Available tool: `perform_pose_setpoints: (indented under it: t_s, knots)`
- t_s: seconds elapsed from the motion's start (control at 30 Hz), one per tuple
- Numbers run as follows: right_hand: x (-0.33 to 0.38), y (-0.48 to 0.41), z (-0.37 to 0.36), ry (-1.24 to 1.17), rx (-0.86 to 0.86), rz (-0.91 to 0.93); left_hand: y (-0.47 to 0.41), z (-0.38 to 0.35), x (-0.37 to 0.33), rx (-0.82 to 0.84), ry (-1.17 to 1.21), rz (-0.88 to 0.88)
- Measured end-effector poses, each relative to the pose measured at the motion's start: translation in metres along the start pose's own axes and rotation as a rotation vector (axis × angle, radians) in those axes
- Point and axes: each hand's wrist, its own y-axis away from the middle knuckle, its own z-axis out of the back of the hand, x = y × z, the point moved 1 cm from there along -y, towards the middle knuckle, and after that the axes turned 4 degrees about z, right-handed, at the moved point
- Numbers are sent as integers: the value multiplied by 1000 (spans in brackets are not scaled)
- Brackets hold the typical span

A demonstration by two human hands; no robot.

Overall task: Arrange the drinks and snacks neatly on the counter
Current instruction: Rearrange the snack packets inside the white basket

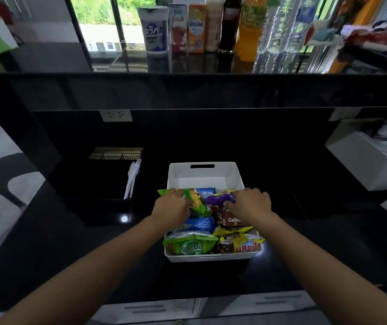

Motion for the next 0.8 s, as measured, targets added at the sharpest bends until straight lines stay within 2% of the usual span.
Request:
perform_pose_setpoints:
  t_s: [0.23, 0.43, 0.6, 0.8]
  knots:
    - [3, -12, -3, -166, 245, -35, -3, 0, -5, 92, 19, 23]
    - [8, 3, -10, -127, 31, -36, -8, -4, -1, 99, 27, 25]
    - [13, -5, -7, -23, 138, -18, -14, 4, -3, 162, 48, 13]
    - [9, -21, -6, -25, 141, 51, -20, 12, -11, 75, -72, -68]
